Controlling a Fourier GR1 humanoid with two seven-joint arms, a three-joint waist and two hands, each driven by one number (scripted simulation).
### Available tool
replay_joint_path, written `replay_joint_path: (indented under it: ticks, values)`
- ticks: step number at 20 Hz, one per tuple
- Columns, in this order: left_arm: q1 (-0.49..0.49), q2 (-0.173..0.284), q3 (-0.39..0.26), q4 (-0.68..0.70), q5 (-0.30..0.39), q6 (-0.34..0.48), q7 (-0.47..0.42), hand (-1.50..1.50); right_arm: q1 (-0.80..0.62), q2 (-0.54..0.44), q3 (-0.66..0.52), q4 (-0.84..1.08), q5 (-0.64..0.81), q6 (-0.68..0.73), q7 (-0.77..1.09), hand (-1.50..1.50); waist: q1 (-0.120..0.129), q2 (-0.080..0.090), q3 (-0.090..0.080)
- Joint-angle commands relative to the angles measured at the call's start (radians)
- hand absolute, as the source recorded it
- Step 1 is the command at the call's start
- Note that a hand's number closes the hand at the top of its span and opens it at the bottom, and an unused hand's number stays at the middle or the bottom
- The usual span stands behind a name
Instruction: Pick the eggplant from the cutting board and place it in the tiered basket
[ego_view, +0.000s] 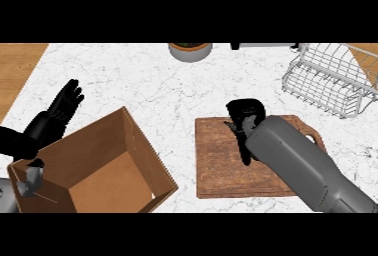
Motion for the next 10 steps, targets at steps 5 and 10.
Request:
replay_joint_path:
  ticks: [5,10]
  values:
    - [0.031,-0.168,-0.108,0.083,-0.026,0.003,-0.058,0.00,0.014,-0.037,-0.029,-0.003,0.007,0.029,-0.032,-1.50,-0.014,0.017,-0.029]
    - [0.038,-0.174,-0.121,0.068,-0.046,0.002,-0.064,0.00,0.049,0.002,-0.012,0.042,0.048,-0.023,-0.053,-1.50,0.000,0.020,-0.028]
